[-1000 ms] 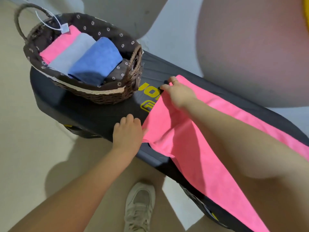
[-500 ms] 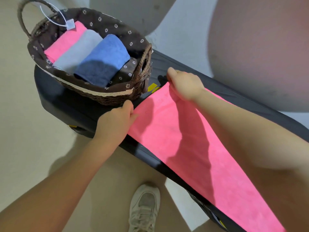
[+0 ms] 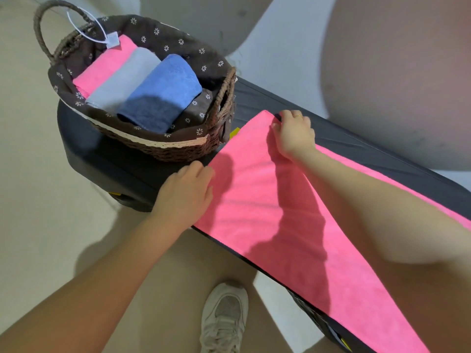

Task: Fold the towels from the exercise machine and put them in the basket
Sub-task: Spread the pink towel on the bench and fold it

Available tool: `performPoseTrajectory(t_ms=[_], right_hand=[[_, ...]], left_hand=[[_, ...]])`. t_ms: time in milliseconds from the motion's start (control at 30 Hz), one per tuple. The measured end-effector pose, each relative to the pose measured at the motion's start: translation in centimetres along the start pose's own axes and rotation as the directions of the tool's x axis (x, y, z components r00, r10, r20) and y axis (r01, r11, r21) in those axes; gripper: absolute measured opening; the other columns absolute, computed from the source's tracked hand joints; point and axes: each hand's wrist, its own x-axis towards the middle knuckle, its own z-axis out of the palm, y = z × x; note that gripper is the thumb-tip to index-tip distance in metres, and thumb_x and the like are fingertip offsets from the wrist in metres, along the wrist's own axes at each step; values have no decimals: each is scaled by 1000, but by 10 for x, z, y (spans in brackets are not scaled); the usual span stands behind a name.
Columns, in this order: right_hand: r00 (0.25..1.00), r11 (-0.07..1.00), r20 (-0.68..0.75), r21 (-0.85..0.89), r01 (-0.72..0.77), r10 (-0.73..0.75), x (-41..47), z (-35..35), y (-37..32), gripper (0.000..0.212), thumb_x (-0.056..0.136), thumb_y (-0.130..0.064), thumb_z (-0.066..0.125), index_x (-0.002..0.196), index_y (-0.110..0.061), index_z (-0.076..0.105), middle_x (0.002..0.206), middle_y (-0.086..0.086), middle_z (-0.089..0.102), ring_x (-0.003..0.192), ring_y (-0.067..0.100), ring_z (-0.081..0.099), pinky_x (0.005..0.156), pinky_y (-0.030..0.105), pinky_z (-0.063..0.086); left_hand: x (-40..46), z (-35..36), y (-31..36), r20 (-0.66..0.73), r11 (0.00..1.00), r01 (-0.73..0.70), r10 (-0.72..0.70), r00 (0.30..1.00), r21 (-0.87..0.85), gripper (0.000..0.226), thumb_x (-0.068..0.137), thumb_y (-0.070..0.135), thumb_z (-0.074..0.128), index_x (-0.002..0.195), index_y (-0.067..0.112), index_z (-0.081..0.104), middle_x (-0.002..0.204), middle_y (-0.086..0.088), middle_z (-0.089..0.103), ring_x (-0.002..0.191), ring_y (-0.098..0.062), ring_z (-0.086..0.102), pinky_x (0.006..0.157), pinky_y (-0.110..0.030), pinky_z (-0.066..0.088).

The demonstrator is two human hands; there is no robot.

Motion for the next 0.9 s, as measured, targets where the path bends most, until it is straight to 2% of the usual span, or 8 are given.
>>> performPoseTrajectory(t_ms=[100, 200, 300, 400, 533, 633, 800, 900], right_hand=[[1000, 997, 3, -67, 25, -25, 9, 0, -5, 35, 98, -29, 37, 123, -6, 48, 131, 17, 46, 124, 34, 38, 98, 41, 34], [1000, 999, 18, -39, -22, 23, 19, 4, -14, 33, 99, -27, 37, 122, -5, 47, 130, 17, 50, 124, 34, 39, 98, 41, 32], [997, 998, 39, -30, -62, 63, 26, 4, -17, 32, 96, -25, 41, 120, -3, 46, 126, 18, 55, 123, 34, 42, 97, 39, 33], [998, 993, 6, -99, 60, -59, 34, -2, -13, 25, 95, -22, 44, 111, -6, 55, 119, 18, 54, 113, 36, 50, 84, 38, 38], [986, 988, -112, 73, 135, -126, 43, -12, -13, 20, 91, -10, 42, 103, -7, 58, 112, 18, 55, 101, 35, 54, 72, 36, 36], [988, 979, -108, 165, 124, -107, 39, -13, -20, 25, 91, -5, 39, 109, 1, 55, 116, 22, 56, 107, 35, 52, 82, 37, 35], [988, 974, -12, 165, 156, -156, -2, -18, 8, 45, 90, -4, 40, 134, -1, 35, 144, 18, 34, 127, 36, 41, 99, 42, 39], [990, 989, 71, 98, 111, -119, -38, -32, 60, 52, 91, -8, 41, 142, -6, 31, 150, 15, 30, 136, 32, 34, 108, 44, 34]], left_hand=[[14, 11, 14, -11, 990, -143, 143, 990, -16, 28, 80, 22, 42, 92, 6, 61, 92, -14, 64, 74, -32, 64, 58, -35, 52], [29, 21, 27, 105, 977, -214, 214, 971, -8, 46, 82, 32, 35, 113, 5, 56, 120, -17, 61, 104, -32, 63, 81, -38, 54], [38, 26, 31, 212, 986, -156, 166, 963, -63, 67, 87, 45, 27, 137, 1, 39, 148, -17, 34, 137, -30, 34, 111, -39, 29], [38, 33, 28, 220, 987, -151, 136, 966, 50, 67, 85, 46, 32, 124, -4, 53, 133, -20, 52, 122, -32, 53, 105, -40, 38], [40, 38, 23, 234, 985, -141, 116, 965, 97, 73, 83, 50, 30, 124, -6, 53, 131, -22, 54, 121, -33, 53, 109, -34, 28], [40, 40, 23, 249, 994, -55, 29, 968, 98, 83, 82, 57, 20, 134, -5, 41, 141, -22, 42, 130, -33, 43, 110, -42, 28], [42, 35, 34, 247, 984, 32, -77, 966, 178, 90, 85, 67, 10, 147, 2, 0, 157, -15, -5, 146, -24, 0, 118, -34, 0], [42, 28, 52, 225, 990, -3, -29, 974, 141, 84, 86, 59, 21, 143, -3, 22, 153, -23, 16, 140, -33, 25, 114, -40, 23]])
